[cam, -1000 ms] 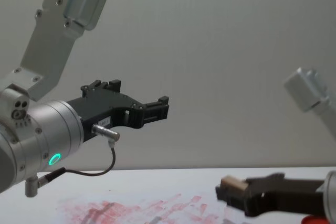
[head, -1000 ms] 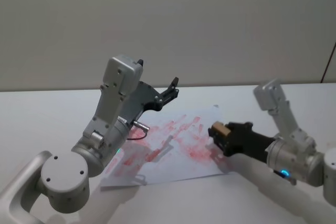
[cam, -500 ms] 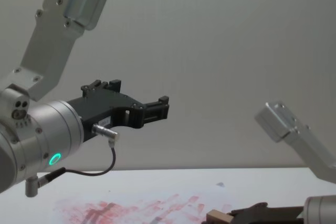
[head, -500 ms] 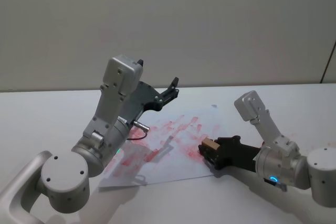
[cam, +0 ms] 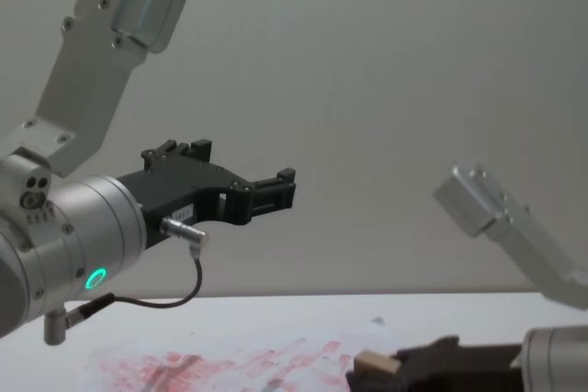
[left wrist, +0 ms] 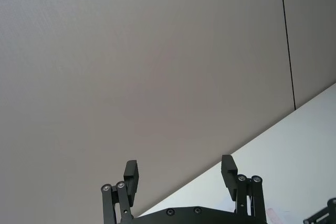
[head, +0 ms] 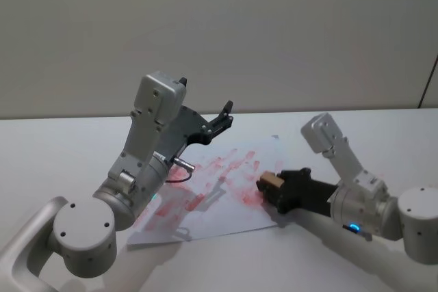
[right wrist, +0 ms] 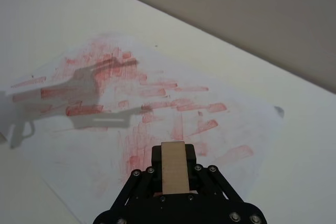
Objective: Use the one hand to pick up the stamp and affix it onto the A4 paper.
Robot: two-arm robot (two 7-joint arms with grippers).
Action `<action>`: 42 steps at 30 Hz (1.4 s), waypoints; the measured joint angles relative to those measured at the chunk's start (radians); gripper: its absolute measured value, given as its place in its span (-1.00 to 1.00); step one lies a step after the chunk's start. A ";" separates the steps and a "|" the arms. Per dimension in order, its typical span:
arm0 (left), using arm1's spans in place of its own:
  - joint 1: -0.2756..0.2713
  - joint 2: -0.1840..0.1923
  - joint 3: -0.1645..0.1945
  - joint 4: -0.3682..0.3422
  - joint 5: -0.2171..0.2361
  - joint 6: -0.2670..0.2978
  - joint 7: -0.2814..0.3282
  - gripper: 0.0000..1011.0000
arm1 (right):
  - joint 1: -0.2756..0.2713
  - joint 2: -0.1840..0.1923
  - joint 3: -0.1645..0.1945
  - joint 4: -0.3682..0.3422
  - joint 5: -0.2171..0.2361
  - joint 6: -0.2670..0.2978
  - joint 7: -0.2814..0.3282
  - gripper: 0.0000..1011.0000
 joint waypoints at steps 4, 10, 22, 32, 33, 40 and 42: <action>0.000 0.000 0.000 0.000 0.000 0.000 0.000 0.98 | -0.006 0.009 0.007 -0.029 0.002 -0.018 -0.015 -0.56; 0.000 0.000 0.000 0.000 0.000 0.000 0.000 0.98 | -0.029 0.036 0.028 -0.101 0.026 -0.042 -0.058 -0.56; 0.000 0.000 0.000 0.000 0.000 0.000 0.000 0.98 | -0.117 0.122 0.093 -0.258 0.113 -0.043 -0.182 -0.56; 0.000 0.000 0.000 0.000 0.000 0.000 0.000 0.98 | -0.207 0.202 0.154 -0.353 0.213 0.014 -0.285 -0.56; 0.000 0.000 0.000 0.000 0.000 0.000 0.000 0.98 | -0.215 0.209 0.159 -0.360 0.223 0.022 -0.291 -0.56; 0.000 0.000 0.000 0.000 0.000 0.000 0.000 0.98 | -0.259 0.251 0.188 -0.385 0.276 0.084 -0.316 -0.56; 0.000 0.000 0.000 0.000 0.000 0.000 0.000 0.98 | -0.265 0.257 0.191 -0.386 0.282 0.094 -0.316 -0.56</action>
